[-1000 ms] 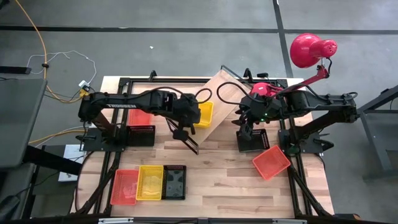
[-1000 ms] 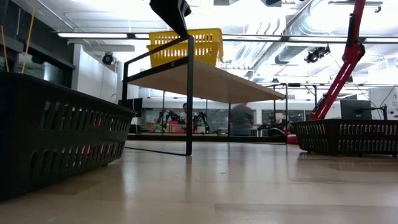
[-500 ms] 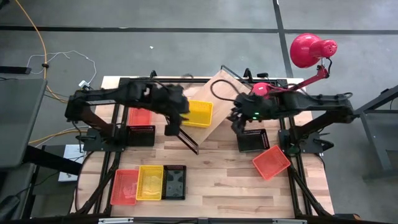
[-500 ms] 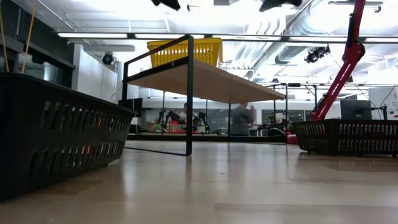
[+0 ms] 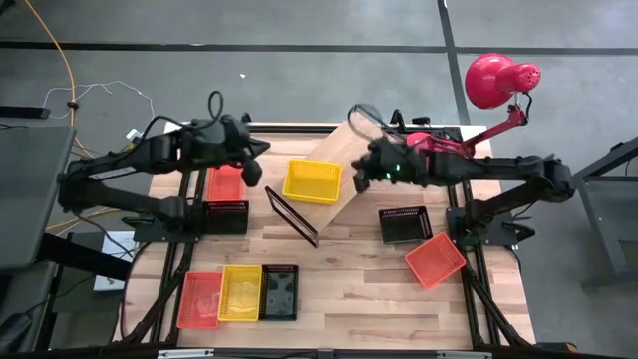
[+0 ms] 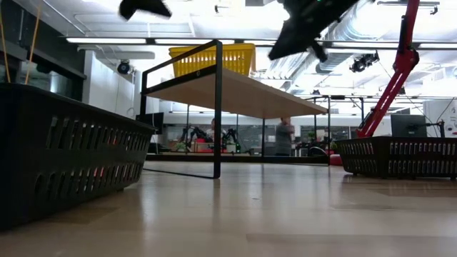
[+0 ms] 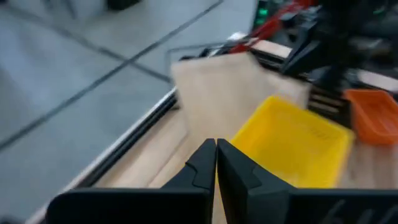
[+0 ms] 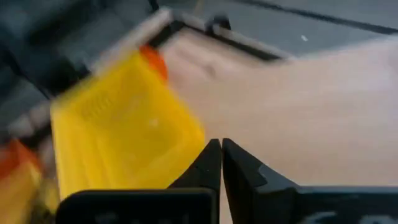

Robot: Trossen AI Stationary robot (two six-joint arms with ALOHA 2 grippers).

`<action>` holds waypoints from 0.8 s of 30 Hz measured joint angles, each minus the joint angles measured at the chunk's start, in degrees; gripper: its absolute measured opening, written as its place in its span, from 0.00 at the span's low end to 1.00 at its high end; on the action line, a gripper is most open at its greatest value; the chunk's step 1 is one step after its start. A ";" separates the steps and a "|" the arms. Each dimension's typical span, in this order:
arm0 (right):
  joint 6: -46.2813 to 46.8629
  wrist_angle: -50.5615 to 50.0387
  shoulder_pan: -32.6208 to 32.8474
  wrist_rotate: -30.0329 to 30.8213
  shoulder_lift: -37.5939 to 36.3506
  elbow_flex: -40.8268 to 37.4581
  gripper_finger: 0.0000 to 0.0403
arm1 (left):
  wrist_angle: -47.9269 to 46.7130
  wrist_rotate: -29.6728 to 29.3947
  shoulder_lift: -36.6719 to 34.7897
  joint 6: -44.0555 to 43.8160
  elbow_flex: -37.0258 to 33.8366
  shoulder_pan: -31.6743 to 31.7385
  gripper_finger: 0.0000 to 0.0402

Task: Stack baskets on shelf by color
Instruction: Stack the top yellow bin on top of the yellow bin on the shelf

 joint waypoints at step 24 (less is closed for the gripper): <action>2.95 7.67 -4.07 -20.39 8.40 0.49 0.00 | 1.63 4.73 -6.74 -8.73 -10.64 2.25 0.00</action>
